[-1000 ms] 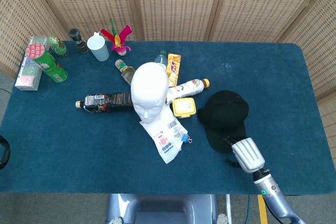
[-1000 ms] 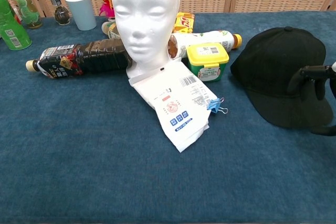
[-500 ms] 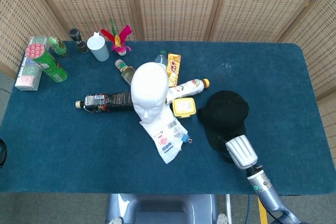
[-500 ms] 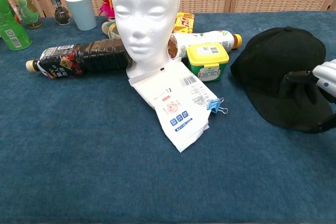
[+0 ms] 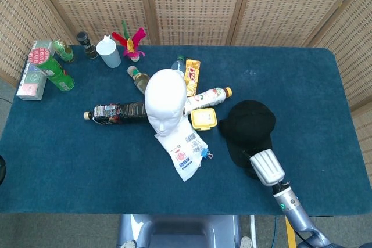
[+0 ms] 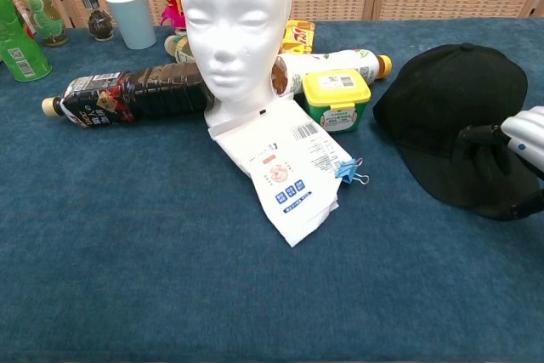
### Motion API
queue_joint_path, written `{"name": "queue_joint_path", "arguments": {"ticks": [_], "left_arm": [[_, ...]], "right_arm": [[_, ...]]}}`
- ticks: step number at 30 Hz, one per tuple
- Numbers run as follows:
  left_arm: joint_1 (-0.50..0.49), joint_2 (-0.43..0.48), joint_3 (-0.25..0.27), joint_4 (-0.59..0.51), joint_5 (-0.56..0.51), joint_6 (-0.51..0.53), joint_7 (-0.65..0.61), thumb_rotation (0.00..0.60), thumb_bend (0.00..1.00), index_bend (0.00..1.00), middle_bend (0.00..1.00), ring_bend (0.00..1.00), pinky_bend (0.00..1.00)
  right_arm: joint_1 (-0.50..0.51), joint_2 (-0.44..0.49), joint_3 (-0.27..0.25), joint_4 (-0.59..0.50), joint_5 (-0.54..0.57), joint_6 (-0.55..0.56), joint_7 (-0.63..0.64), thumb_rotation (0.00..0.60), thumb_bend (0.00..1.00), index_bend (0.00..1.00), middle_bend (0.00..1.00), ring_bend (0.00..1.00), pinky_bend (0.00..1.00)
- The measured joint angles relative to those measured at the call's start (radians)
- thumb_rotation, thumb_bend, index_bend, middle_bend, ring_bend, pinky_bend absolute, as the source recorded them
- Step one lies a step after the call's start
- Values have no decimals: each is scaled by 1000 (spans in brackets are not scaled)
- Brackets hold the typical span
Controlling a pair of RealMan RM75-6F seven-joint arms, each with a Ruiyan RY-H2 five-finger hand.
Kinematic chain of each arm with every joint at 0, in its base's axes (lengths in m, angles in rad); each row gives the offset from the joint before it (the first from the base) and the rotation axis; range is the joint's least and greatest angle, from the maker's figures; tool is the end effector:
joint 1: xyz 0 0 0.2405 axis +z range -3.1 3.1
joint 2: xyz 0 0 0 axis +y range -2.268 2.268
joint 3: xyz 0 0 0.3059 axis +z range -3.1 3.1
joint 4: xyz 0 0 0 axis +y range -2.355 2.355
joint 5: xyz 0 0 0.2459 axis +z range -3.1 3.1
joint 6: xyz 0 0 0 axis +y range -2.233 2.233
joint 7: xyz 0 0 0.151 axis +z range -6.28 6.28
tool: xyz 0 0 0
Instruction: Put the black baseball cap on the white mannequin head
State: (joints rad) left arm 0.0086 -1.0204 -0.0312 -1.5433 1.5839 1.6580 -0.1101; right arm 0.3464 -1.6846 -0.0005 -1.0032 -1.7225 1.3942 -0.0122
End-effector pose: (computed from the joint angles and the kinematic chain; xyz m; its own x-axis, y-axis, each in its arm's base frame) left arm -0.3850 0.1543 0.2086 0.4473 -0.1122 0.8873 0.8920 -0.0175 -0.4518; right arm -0.3294 -0.2750 -0.0490 0.4970 -0.0037 0.8677 -0.7783 -0.4441 0.4439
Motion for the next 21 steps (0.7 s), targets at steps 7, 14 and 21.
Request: {"name": "queue_joint_path", "arguments": {"ticks": [7,14,21], "left_arm": [[3,2,0,-1,0,3,-1,600,287,632,488,374,351],[4,2,0,-1,0,5,-1,600,286,632,488,374,351],[4,0,0,-1,0,2,0,600,286,632,488,373,351]], "right_arm": [[5,-15,-7,42,2,6,12,600,189,420,602,629,695],[8,-28,-14,86,0,13,16,600,208,421,602,631,696],[11,-35,-21,113,-1,19,23,600,222,420,602,631,696]]}}
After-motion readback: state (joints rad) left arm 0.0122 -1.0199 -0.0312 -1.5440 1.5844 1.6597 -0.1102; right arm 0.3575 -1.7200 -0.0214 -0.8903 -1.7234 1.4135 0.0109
